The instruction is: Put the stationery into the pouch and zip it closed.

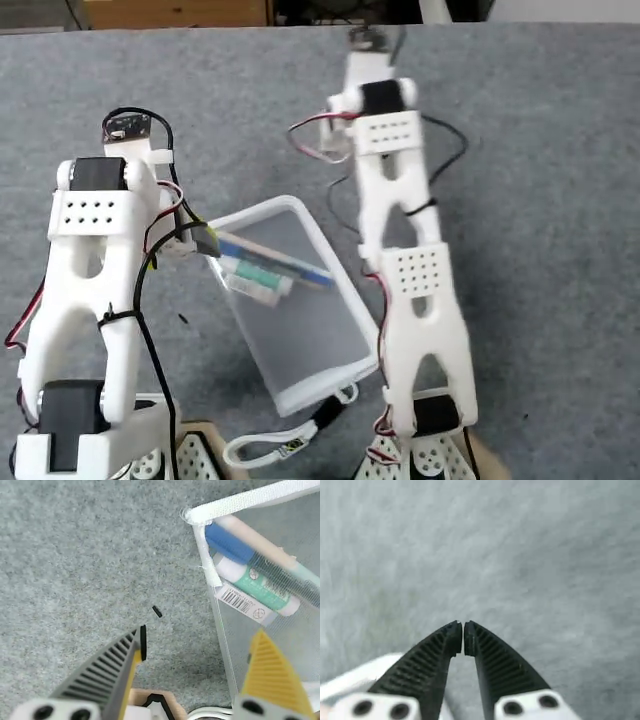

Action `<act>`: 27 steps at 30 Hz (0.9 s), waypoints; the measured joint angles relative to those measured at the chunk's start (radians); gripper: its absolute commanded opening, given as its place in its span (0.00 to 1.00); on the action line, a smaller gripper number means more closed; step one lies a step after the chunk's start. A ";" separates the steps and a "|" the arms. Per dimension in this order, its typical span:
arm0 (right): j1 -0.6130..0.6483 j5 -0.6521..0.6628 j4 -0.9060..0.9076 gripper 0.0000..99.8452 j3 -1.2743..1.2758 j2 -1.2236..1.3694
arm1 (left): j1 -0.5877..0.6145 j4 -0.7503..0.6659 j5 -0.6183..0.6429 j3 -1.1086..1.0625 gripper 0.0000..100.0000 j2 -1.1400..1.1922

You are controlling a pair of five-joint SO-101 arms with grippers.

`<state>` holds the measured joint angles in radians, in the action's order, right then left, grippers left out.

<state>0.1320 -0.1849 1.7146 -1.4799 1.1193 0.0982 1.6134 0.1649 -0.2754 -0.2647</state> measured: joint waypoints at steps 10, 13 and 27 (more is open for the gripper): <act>0.006 0.087 0.043 0.02 0.058 0.000 | 0.000 0.000 0.000 0.000 0.34 0.000; 0.049 0.094 0.043 0.03 0.081 0.000 | 0.023 0.000 0.000 0.000 0.34 0.000; 0.209 0.075 0.043 0.18 0.474 -0.118 | 0.087 0.000 0.000 0.000 0.34 0.000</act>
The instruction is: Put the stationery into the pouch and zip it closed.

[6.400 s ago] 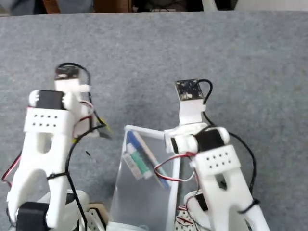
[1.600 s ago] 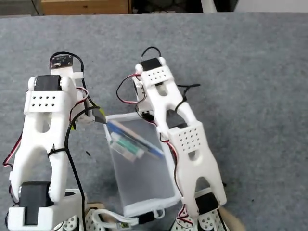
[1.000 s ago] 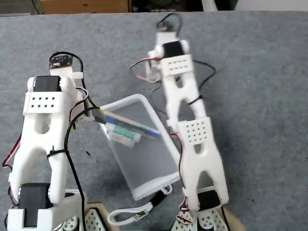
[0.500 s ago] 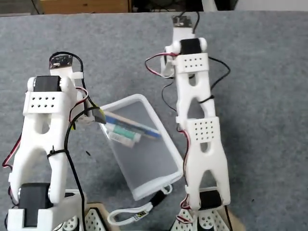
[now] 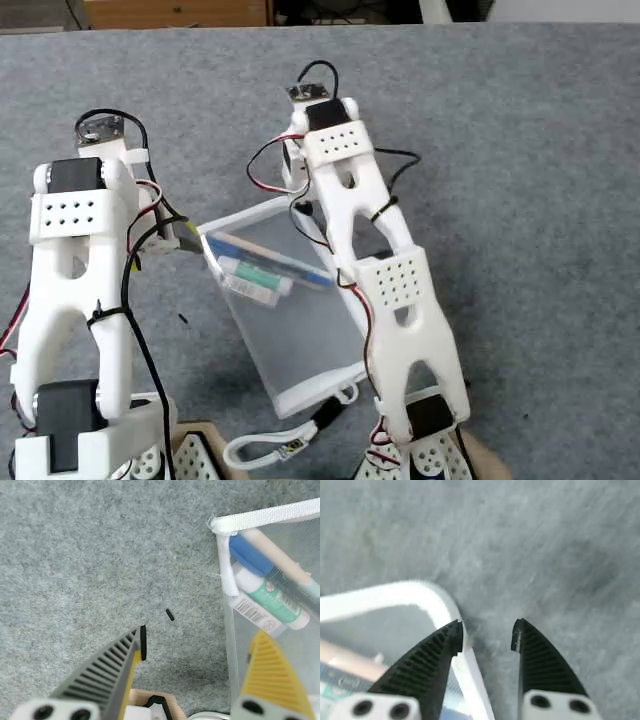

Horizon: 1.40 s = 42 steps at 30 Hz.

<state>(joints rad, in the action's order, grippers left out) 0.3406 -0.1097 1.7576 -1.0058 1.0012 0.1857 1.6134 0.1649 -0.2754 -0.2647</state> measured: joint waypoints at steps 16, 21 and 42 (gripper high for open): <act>0.137 -0.003 -0.028 0.18 0.184 -0.109 | 0.000 0.000 0.000 0.000 0.34 0.000; 0.129 -0.005 -0.086 0.18 0.178 -0.044 | 0.000 0.000 0.000 0.000 0.34 0.000; 0.092 0.031 -0.017 0.18 -0.054 0.114 | 0.000 0.000 0.000 0.000 0.34 0.000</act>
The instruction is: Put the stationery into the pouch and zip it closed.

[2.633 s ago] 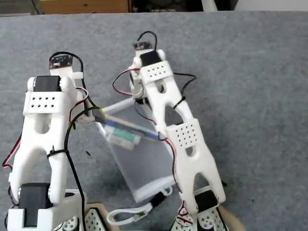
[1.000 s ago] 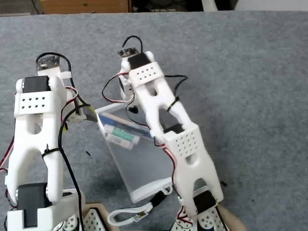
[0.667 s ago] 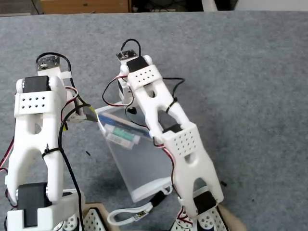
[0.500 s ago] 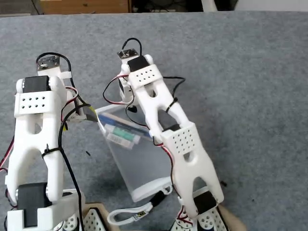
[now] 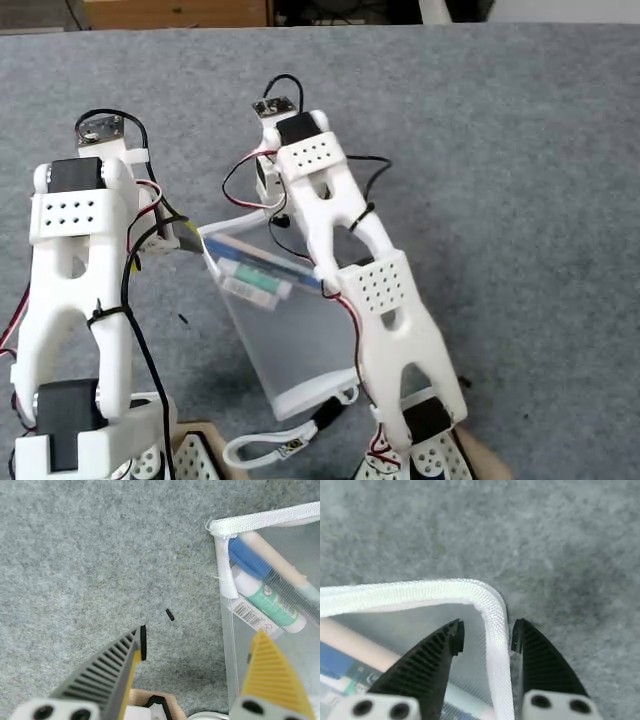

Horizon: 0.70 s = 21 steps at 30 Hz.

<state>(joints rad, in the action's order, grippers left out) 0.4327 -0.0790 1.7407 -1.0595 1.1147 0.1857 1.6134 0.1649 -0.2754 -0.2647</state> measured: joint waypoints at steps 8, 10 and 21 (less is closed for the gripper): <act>0.026 0.006 0.006 0.13 0.000 0.000 | 0.000 0.000 0.000 0.000 0.34 0.000; 0.026 0.006 0.006 0.06 0.000 0.000 | 0.000 0.000 0.000 0.000 0.34 0.000; 0.021 0.095 0.006 0.01 -0.002 0.000 | 0.000 0.000 0.000 0.000 0.34 0.000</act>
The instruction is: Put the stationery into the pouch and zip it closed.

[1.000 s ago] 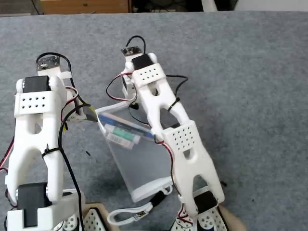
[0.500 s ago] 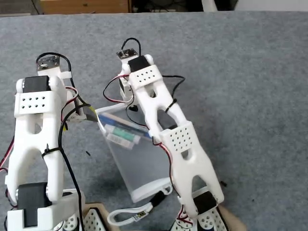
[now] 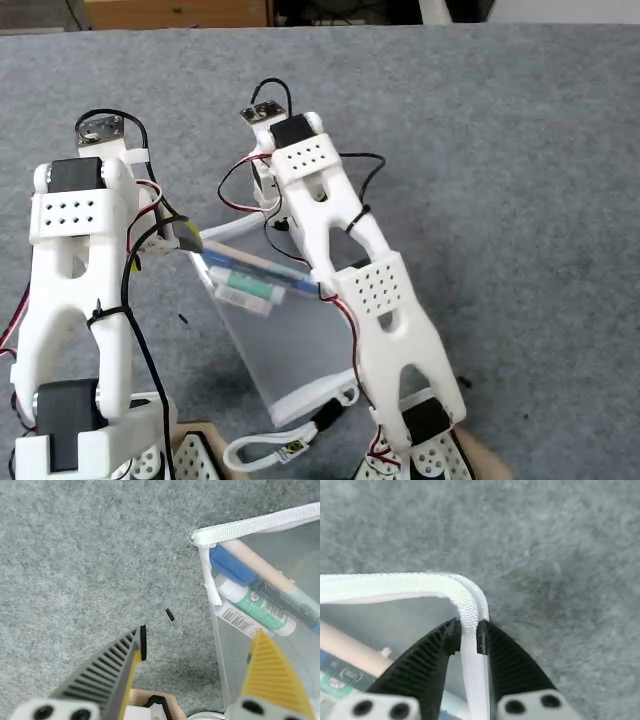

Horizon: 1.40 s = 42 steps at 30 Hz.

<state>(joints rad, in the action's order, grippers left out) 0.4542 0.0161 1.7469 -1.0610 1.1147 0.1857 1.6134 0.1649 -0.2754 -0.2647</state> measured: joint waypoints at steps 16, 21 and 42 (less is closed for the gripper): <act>-0.149 0.005 -0.009 0.01 -0.262 0.069 | 0.000 0.000 0.000 0.000 0.34 0.000; -0.273 0.005 -0.074 0.01 -0.269 0.069 | 0.000 0.000 0.000 0.000 0.34 0.000; -0.384 0.005 0.011 0.01 -0.279 0.002 | -0.095 -0.005 0.000 -0.034 0.34 0.133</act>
<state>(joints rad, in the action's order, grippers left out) 0.0706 0.0207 1.7576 -1.3403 1.1162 0.0905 1.6088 0.1649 -0.3092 -0.1312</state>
